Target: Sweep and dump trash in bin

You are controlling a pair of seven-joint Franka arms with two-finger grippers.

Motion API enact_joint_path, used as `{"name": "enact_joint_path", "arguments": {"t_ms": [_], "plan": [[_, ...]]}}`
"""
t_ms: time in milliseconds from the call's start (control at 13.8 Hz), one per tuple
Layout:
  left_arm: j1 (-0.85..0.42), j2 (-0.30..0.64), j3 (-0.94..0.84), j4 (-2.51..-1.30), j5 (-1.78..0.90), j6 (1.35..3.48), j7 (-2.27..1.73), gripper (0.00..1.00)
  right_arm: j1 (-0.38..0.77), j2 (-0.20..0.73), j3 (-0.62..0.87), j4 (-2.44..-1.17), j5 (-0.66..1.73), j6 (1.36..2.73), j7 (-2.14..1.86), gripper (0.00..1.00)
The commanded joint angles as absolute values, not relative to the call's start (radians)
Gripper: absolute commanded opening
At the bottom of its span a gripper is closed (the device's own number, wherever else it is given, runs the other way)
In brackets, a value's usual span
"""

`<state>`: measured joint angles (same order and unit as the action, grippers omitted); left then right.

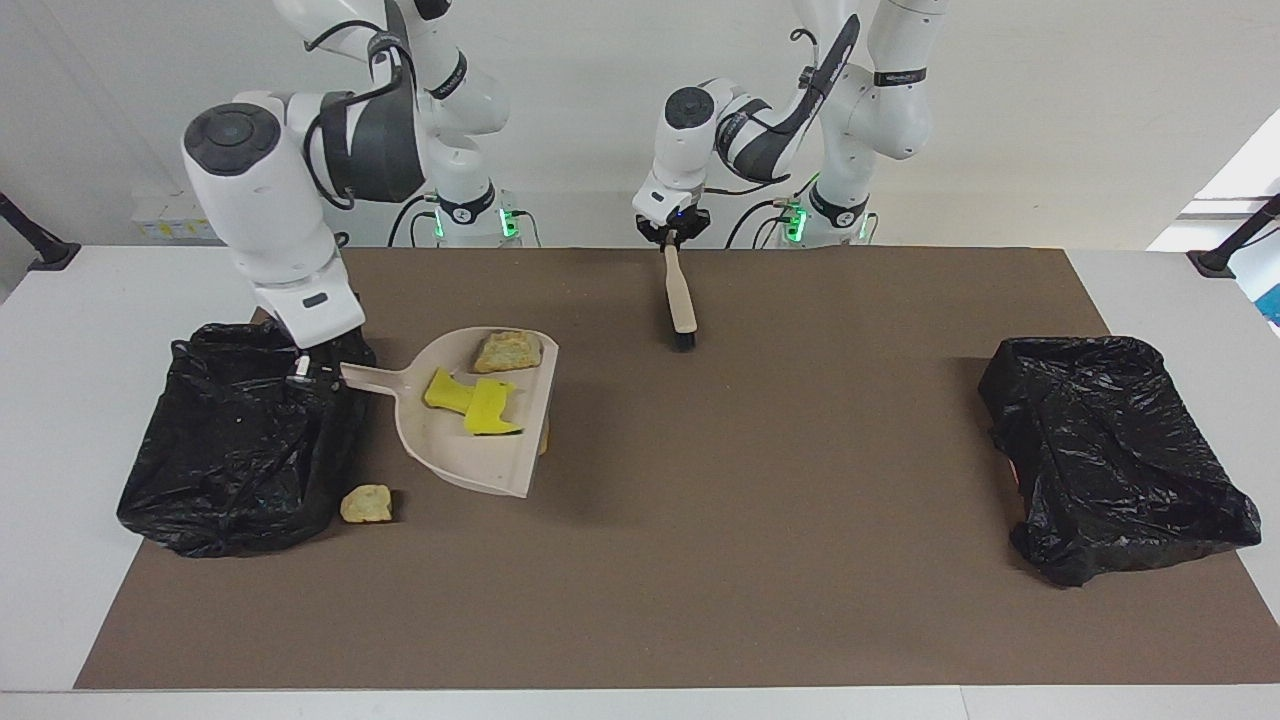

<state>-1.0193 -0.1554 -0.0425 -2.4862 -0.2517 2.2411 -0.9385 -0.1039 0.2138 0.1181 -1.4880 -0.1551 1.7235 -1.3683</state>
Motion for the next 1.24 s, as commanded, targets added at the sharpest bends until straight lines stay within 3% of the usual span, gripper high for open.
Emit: {"name": "enact_joint_path", "arguments": {"t_ms": [0,218,436,800,1018,1163], "plan": [[-1.016,-0.178,-0.028,-2.516,-0.238,2.266,-0.911,0.43,-0.197,0.169,0.124,-1.491,-0.132,1.680,-1.483,0.00],[-0.961,-0.144,-0.026,-2.479,-0.238,2.255,-0.813,0.63,-0.319,0.155,0.120,-1.491,-0.140,1.683,-1.658,0.00],[-0.892,-0.075,-0.025,-2.377,-0.232,2.253,-0.704,1.00,-0.408,0.152,0.107,-1.493,-0.275,1.701,-1.706,0.00],[-0.770,0.078,-0.025,-2.092,-0.066,2.171,-0.667,1.00,-0.460,0.109,0.107,-1.560,-0.465,1.879,-1.743,0.00],[-0.692,0.182,-0.023,-1.867,0.049,2.074,-0.640,1.00,-0.436,0.052,0.112,-1.669,-0.636,1.963,-1.735,0.00],[-0.645,0.210,-0.020,-1.784,0.141,2.068,-0.602,1.00,-0.442,0.052,0.112,-1.730,-0.711,2.032,-1.738,0.00]]}}
